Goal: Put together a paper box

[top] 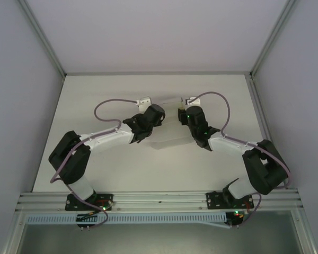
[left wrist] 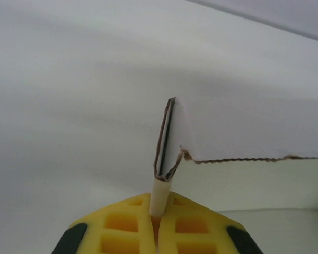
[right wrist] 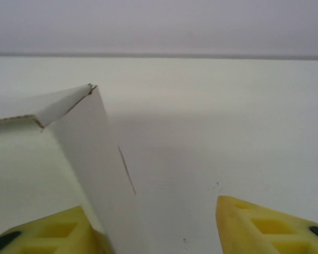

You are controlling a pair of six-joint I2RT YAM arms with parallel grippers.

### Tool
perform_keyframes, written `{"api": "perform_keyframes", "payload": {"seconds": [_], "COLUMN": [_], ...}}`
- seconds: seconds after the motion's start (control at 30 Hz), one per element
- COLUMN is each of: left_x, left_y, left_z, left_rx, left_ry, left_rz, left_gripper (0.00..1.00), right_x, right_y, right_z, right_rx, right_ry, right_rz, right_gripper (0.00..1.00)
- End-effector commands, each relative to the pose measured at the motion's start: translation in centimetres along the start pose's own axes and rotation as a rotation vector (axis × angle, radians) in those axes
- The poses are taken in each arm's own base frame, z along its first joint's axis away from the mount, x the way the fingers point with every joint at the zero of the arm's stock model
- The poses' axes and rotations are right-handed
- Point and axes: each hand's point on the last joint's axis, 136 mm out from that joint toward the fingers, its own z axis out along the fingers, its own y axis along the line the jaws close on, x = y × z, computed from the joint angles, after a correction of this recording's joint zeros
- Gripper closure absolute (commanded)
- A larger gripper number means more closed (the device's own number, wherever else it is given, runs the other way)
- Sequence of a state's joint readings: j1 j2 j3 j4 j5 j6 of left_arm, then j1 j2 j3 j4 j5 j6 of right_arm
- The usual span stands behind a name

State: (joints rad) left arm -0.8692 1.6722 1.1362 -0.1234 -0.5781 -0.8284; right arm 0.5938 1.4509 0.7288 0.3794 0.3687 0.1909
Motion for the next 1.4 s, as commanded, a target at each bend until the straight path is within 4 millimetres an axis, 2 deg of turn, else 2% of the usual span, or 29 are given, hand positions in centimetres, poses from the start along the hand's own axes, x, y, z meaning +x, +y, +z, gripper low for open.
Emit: {"api": "perform_keyframes", "payload": {"seconds": [0.0, 0.07, 0.13, 0.23, 0.3, 0.4, 0.47, 0.53, 0.63, 0.7, 0.77, 0.83, 0.9, 0.97, 1.07, 1.2, 1.37], "left_x": [-2.1, -2.1, -2.0, -1.9, -2.0, -2.5, -2.4, -2.0, -0.8, 1.1, 2.6, 2.4, 1.9, 1.1, -0.2, 1.5, 4.2], "left_y": [0.4, 0.6, 0.7, 0.8, 0.6, 0.2, 0.0, 0.4, 1.0, 1.5, 2.9, 3.8, 3.8, 2.8, 0.3, -1.5, -3.6], "left_z": [-0.8, -0.7, -0.6, -0.5, -0.3, 0.0, 0.3, 0.4, -0.5, -1.4, -1.5, -1.0, -0.9, -0.7, 0.2, 1.9, 4.3], "left_rx": [-0.013, -0.023, -0.029, -0.030, -0.011, 0.050, 0.119, 0.184, 0.307, 0.386, 0.372, 0.340, 0.348, 0.360, 0.365, 0.280, 0.210], "left_ry": [-0.067, -0.068, -0.066, -0.060, -0.045, 0.013, 0.080, 0.176, 0.357, 0.460, 0.526, 0.565, 0.595, 0.577, 0.469, 0.458, 0.368], "left_rz": [0.001, 0.008, 0.024, 0.047, 0.087, 0.218, 0.355, 0.512, 0.678, 0.875, 1.084, 1.197, 1.281, 1.365, 1.516, 1.770, 1.970], "left_gripper": [1.00, 1.00, 1.00, 1.00, 1.00, 1.00, 1.00, 1.00, 1.00, 1.00, 1.00, 1.00, 1.00, 1.00, 1.00, 1.00, 1.00], "right_x": [-2.5, -2.2, -2.3, -3.2, -4.1, -5.4, -5.0, -4.0, -1.3, -0.2, 0.6, 1.2, 1.9, 2.4, 3.0, 3.3, 3.2], "right_y": [1.7, 3.3, 4.9, 6.2, 6.2, 3.3, 0.7, -2.8, -8.6, -10.2, -10.9, -11.2, -11.3, -11.2, -11.3, -11.8, -12.4], "right_z": [-1.2, -2.1, -3.4, -5.6, -6.9, -7.9, -8.2, -8.5, -9.6, -10.2, -10.5, -10.8, -10.8, -10.8, -10.7, -10.9, -11.5], "right_rx": [-0.110, -0.217, -0.329, -0.439, -0.461, -0.335, -0.231, -0.099, 0.141, 0.180, 0.189, 0.194, 0.187, 0.180, 0.175, 0.203, 0.217], "right_ry": [-0.056, -0.033, -0.026, -0.038, -0.055, -0.050, 0.016, 0.112, 0.250, 0.300, 0.319, 0.323, 0.345, 0.361, 0.383, 0.390, 0.376], "right_rz": [-0.041, -0.095, -0.107, -0.088, -0.074, 0.018, 0.080, 0.180, 0.373, 0.396, 0.368, 0.347, 0.331, 0.315, 0.291, 0.286, 0.294], "right_gripper": [0.29, 0.17, 0.00, 0.00, 0.00, 0.00, 0.00, 0.00, 0.00, 0.00, 0.00, 0.00, 0.00, 0.00, 0.00, 0.00, 0.00]}}
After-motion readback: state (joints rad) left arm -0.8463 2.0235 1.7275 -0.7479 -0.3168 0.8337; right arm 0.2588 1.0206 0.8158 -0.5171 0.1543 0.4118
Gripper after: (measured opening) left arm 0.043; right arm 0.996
